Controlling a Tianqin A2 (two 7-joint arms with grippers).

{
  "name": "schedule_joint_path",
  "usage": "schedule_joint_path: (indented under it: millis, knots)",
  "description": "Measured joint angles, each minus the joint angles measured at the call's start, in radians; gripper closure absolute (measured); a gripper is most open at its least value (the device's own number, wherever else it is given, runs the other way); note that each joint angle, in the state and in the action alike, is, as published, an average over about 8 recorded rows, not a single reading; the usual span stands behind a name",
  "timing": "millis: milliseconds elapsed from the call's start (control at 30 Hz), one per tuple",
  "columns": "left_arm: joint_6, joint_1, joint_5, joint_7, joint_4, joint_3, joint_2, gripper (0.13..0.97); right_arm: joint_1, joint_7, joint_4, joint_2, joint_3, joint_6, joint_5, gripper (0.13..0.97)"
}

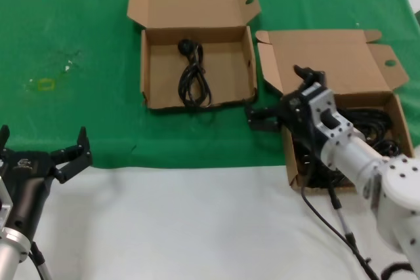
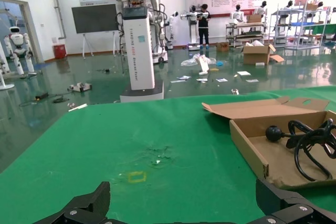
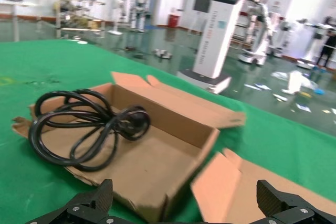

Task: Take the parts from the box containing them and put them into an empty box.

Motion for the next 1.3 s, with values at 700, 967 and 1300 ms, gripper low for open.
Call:
schedule_joint_path:
  millis: [700,967,1300]
  knots:
    - [0.0,0.0,0.0,0.0,0.0,0.0,0.0,0.132,-0.421,0.18,0.44,0.075,0.152,0.223,0.066,0.129]
    - [0.0,0.0,0.0,0.0,0.0,0.0,0.0,0.132,-0.469,0.2,0.49,0.083,0.17,0.249,0.074,0.129]
    - [0.0,0.0,0.0,0.0,0.0,0.0,0.0,0.132,-0.469,0.201,0.491,0.083,0.17,0.249,0.074,0.129]
